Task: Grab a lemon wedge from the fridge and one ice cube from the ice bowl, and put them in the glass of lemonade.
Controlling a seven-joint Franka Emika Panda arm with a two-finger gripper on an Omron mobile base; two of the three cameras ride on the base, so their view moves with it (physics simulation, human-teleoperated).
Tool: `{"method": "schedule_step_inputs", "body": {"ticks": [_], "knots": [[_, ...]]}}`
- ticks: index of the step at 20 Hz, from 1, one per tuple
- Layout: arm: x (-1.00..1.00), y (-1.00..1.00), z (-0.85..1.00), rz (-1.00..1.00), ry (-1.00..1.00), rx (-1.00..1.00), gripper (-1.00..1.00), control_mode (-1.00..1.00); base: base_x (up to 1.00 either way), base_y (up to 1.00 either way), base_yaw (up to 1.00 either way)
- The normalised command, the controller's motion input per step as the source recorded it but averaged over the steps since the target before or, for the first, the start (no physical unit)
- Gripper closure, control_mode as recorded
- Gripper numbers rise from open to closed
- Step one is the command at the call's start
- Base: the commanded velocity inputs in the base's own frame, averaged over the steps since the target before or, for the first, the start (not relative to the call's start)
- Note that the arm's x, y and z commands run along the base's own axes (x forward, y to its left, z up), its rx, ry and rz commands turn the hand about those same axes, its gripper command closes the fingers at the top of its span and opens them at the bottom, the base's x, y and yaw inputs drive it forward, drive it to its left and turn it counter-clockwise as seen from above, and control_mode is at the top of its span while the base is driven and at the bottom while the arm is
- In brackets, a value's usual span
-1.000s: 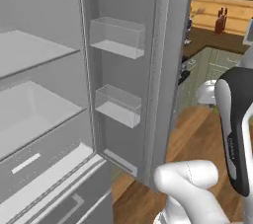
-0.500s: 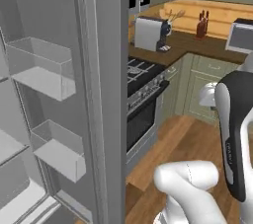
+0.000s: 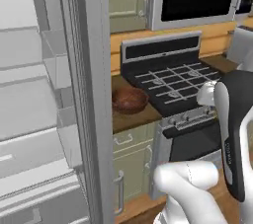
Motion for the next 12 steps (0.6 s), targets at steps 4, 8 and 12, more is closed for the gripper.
{"method": "schedule_step_inputs", "body": {"ticks": [4, 8, 12], "knots": [[0.00, 0.00, 0.00, 0.00, 0.00, 0.00, 1.00, 1.00, 0.45, 0.00, 0.97], [0.00, 0.00, 0.00, 0.00, 0.00, 0.00, 1.00, 1.00, 0.60, -0.10, 0.88], [0.00, 0.00, 0.00, 0.00, 0.00, 0.00, 1.00, 1.00, 0.29, -0.32, 0.67]]}}
